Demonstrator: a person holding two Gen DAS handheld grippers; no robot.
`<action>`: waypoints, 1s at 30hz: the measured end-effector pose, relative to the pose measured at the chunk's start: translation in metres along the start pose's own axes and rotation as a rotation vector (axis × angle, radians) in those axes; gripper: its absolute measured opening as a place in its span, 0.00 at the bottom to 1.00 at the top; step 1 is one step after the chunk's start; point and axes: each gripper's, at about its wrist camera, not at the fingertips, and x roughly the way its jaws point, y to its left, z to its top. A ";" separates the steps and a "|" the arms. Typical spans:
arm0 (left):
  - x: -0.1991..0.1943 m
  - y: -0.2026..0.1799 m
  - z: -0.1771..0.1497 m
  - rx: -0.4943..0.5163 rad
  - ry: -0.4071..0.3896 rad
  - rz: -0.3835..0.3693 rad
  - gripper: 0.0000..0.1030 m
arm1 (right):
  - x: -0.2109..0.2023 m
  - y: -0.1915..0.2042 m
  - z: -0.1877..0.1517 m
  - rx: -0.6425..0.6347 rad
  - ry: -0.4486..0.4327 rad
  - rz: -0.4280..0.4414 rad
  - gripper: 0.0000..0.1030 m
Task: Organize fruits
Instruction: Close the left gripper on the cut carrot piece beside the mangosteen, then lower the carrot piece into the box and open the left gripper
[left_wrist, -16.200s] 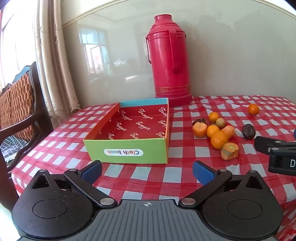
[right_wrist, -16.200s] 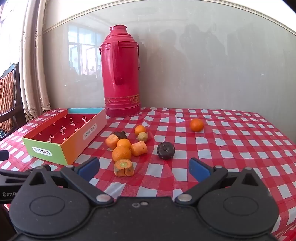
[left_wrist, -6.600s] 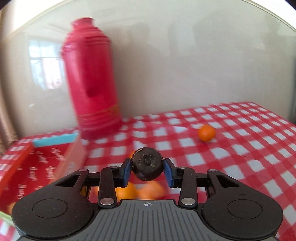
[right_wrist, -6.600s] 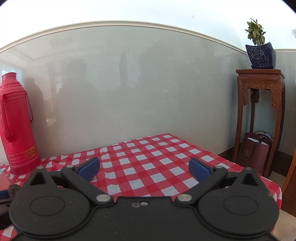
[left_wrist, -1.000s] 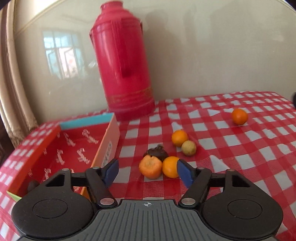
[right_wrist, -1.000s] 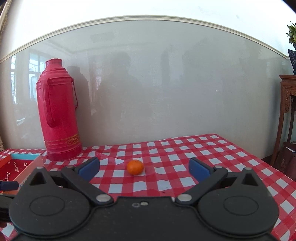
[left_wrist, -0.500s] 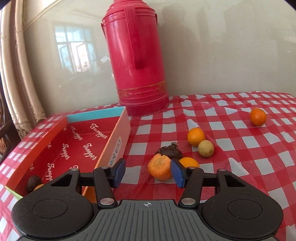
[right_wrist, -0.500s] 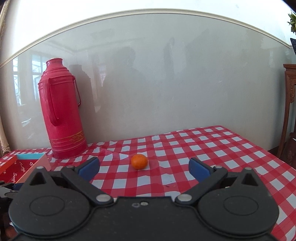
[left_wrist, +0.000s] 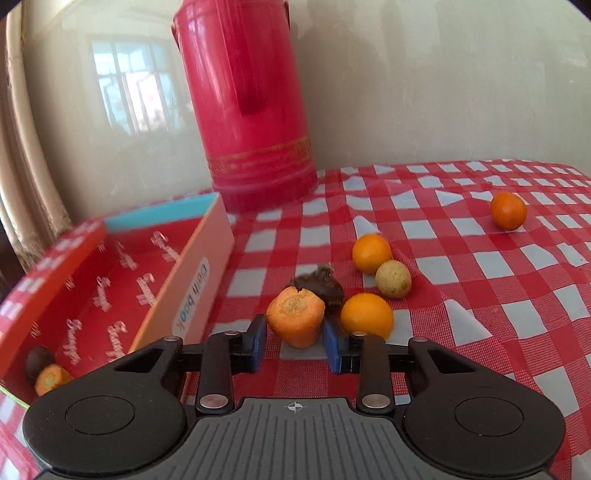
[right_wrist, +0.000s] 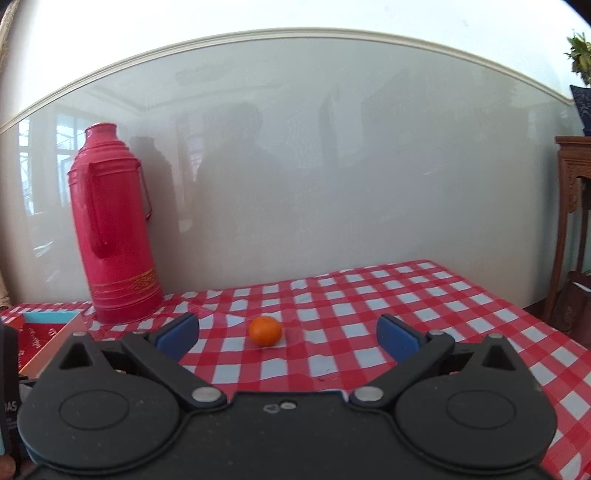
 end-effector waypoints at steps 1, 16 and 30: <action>-0.004 -0.001 0.000 0.009 -0.020 0.010 0.32 | -0.001 -0.002 0.001 0.008 -0.006 -0.006 0.94; -0.015 0.088 0.006 -0.193 -0.034 0.334 0.32 | 0.012 0.029 -0.012 -0.028 0.069 0.080 0.94; -0.031 0.150 -0.003 -0.351 -0.018 0.336 0.80 | 0.032 0.096 -0.027 -0.137 0.175 0.236 0.94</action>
